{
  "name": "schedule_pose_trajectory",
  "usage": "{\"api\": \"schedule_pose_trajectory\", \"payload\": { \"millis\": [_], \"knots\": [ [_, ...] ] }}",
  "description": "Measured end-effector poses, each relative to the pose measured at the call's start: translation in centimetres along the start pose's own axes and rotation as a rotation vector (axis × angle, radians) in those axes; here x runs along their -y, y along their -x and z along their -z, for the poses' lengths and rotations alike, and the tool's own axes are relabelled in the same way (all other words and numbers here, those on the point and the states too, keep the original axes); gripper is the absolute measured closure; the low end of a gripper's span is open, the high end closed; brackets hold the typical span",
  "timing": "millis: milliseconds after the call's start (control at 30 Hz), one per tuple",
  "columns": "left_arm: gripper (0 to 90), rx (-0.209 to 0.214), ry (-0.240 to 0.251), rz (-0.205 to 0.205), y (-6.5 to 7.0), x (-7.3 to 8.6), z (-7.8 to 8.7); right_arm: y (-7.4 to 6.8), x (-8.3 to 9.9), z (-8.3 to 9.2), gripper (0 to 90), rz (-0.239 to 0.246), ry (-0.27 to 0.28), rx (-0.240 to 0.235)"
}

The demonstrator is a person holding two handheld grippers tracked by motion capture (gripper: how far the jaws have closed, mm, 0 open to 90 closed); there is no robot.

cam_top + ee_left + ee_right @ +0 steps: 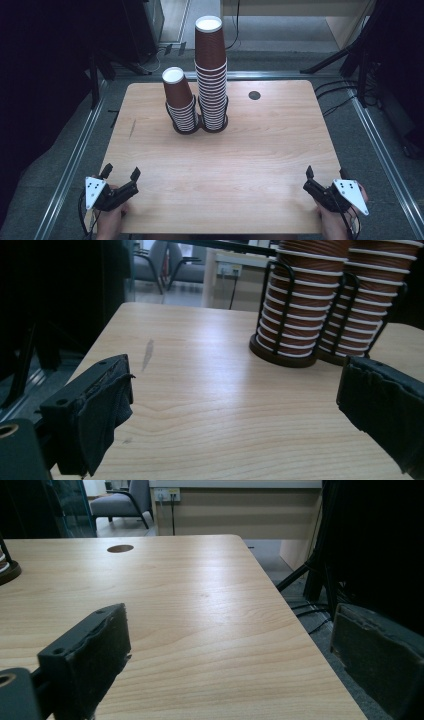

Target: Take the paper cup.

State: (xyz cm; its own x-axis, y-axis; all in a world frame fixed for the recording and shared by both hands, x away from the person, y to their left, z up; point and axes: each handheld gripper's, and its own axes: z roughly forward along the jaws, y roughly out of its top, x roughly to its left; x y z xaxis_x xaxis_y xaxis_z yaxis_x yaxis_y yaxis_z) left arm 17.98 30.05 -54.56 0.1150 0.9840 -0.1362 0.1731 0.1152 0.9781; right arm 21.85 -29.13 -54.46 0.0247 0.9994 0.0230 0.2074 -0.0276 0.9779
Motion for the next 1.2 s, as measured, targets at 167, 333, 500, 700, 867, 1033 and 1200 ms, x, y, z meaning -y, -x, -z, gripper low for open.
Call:
{"api": "schedule_pose_trajectory", "payload": {
  "millis": [167, 333, 500, 700, 867, 1033, 1200],
  "knots": [
    [2.1, 0.000, -0.034, -0.006, 0.0, 0.1, -0.3, -0.7, -0.1, 0.1, 2.1, 0.050, 0.007, 0.009],
    [2.1, -0.001, -0.046, 0.008, -0.2, 0.1, -0.4, -1.7, -0.9, 0.6, 1.9, 0.071, 0.019, -0.011],
    [2.1, 0.004, -0.056, -0.017, 0.0, 0.1, -0.5, -2.6, -2.0, 0.9, 2.1, 0.077, 0.026, -0.033],
    [2.1, -0.001, -0.066, -0.021, 0.0, 0.1, -0.5, -3.8, -3.6, 0.8, 2.1, 0.091, 0.022, -0.051],
    [2.1, 0.002, -0.065, 0.012, -0.4, 0.1, -0.5, -4.8, -5.1, 0.6, 2.1, 0.087, 0.043, -0.062],
    [2.1, 0.003, -0.062, 0.032, -0.6, 0.0, -0.4, -5.9, -6.4, 0.6, 2.1, 0.097, 0.063, -0.085],
    [2.1, 0.004, -0.059, 0.033, -0.7, 0.0, -0.5, -6.7, -7.6, 0.7, 2.1, 0.096, 0.069, -0.107]
  ]
}}
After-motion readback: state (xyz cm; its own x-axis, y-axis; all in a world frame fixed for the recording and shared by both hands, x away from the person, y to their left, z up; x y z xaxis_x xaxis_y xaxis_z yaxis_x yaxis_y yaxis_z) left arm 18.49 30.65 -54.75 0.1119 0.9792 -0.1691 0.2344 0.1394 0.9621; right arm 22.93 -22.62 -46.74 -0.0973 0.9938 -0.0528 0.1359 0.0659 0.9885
